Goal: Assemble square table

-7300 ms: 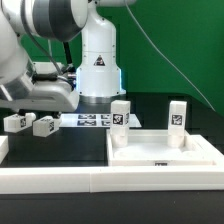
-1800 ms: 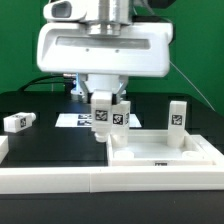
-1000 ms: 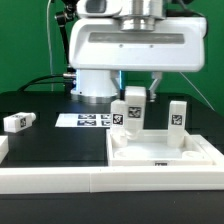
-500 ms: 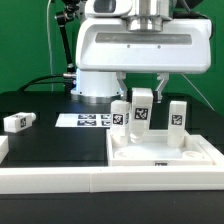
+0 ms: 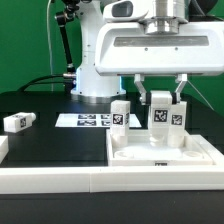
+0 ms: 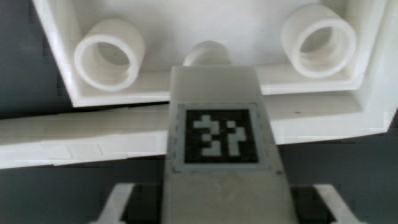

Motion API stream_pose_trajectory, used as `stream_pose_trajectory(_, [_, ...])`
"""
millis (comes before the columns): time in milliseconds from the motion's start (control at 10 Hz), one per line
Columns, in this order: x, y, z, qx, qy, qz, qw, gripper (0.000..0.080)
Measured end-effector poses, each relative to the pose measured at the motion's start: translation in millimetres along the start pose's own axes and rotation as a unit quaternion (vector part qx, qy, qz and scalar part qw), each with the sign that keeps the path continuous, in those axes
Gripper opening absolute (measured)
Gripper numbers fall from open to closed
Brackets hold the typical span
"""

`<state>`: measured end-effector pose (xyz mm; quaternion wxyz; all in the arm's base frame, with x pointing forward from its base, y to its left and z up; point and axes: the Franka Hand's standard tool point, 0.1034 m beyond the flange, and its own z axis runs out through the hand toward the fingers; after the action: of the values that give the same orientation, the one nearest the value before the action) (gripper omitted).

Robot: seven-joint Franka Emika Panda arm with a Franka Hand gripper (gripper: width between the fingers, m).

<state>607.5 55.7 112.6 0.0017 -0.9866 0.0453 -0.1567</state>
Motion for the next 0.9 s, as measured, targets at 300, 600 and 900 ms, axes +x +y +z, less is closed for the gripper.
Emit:
stream_pose_trajectory(300, [-0.8,-3.4,0.1,0.001,0.0,0.002,1.0,0.029])
stream_pose_trajectory(600, [0.6,-42.1,-3.4,0.012,0.001,-0.008,1.0,0.029])
stream_pose_trajectory(900, [2.5,-56.3,-3.4,0.016,0.007,-0.012,1.0,0.029])
